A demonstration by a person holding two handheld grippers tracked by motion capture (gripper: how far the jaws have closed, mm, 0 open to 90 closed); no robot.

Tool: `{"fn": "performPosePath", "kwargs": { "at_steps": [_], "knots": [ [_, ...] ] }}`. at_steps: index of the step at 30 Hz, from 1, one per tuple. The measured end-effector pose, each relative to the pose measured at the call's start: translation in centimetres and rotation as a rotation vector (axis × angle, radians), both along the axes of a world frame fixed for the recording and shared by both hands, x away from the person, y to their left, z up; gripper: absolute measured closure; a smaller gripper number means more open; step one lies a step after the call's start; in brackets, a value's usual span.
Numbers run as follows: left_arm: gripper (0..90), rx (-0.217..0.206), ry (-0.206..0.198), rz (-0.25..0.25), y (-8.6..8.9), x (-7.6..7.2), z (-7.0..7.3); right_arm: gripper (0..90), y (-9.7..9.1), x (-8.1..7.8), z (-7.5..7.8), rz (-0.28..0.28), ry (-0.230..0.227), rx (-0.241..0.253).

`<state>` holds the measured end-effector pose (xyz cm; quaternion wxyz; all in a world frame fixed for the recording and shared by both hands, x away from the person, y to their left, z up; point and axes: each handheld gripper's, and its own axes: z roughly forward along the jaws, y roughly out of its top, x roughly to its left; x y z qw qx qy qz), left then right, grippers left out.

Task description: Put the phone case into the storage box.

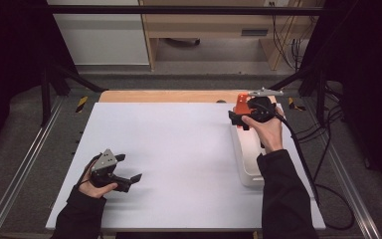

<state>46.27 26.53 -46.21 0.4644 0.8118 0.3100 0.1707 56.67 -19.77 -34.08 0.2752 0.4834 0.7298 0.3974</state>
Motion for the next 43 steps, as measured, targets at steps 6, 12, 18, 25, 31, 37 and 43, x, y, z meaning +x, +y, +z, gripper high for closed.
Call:
{"fn": "performPosePath", "kwargs": {
  "at_steps": [6,12,18,25,31,37,43],
  "knots": [
    [0.8,0.001,-0.004,-0.004,0.0,-0.1,0.1,0.5,-0.1,-3.3,0.2,0.123,-0.082,0.043],
    [0.7,-0.005,-0.010,-0.009,0.0,-0.2,0.2,0.5,-0.8,-6.3,-0.7,0.252,-0.125,0.063],
    [0.5,-0.007,-0.013,-0.014,-0.1,-0.2,0.3,0.5,-2.1,-8.5,-2.2,0.344,-0.168,0.090],
    [0.4,-0.015,-0.023,-0.030,-0.2,-0.4,0.4,0.4,-3.7,-10.1,-4.1,0.391,-0.187,0.113],
    [0.3,-0.020,-0.030,-0.034,-0.2,-0.4,0.5,0.4,-4.9,-10.8,-5.7,0.398,-0.197,0.142],
    [0.4,-0.027,-0.039,-0.043,-0.3,-0.5,0.7,0.5,-6.0,-11.3,-7.0,0.417,-0.192,0.149],
    [0.4,-0.026,-0.040,-0.047,-0.4,-0.5,0.7,0.5,-6.8,-11.7,-7.5,0.416,-0.190,0.161]
  ]
}}
